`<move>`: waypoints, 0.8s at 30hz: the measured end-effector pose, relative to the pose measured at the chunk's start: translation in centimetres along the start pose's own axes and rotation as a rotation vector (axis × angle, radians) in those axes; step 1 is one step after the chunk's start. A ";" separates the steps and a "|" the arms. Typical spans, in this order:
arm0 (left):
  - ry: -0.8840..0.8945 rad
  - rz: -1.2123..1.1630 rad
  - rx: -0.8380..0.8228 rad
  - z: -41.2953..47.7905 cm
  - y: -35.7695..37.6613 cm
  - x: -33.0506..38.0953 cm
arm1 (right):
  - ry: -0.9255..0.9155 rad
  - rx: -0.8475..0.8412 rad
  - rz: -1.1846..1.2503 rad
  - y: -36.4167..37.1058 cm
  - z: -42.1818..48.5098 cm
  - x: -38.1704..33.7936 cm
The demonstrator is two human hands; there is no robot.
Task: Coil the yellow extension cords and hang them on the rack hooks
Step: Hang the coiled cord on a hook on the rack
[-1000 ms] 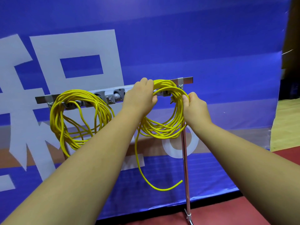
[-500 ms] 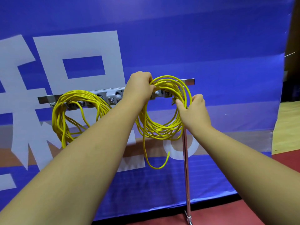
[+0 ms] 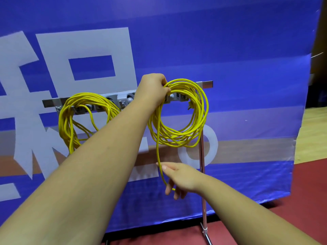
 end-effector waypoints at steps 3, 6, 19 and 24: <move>-0.012 -0.014 0.000 -0.2 0.0 -0.2 | 0.113 -0.110 0.137 1.6 0.1 1.5; -0.003 -0.015 0.009 -0.2 0.1 -0.2 | 0.261 -0.062 0.336 1.2 0.2 4.0; 0.063 0.013 0.021 -0.2 0.5 -0.4 | 0.502 0.584 0.901 -6.1 1.3 12.4; 0.084 0.032 0.014 -0.3 0.7 -0.3 | 0.506 0.753 0.993 -9.8 0.5 14.5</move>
Point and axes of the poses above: each hand's wrist, its own z-axis towards the middle knuckle, its own y-axis out of the palm, x = y × z, the point moved 7 cm from there along z, towards the middle knuckle, and after that the axes turned 6 degrees about -z, right-handed, at the moved point
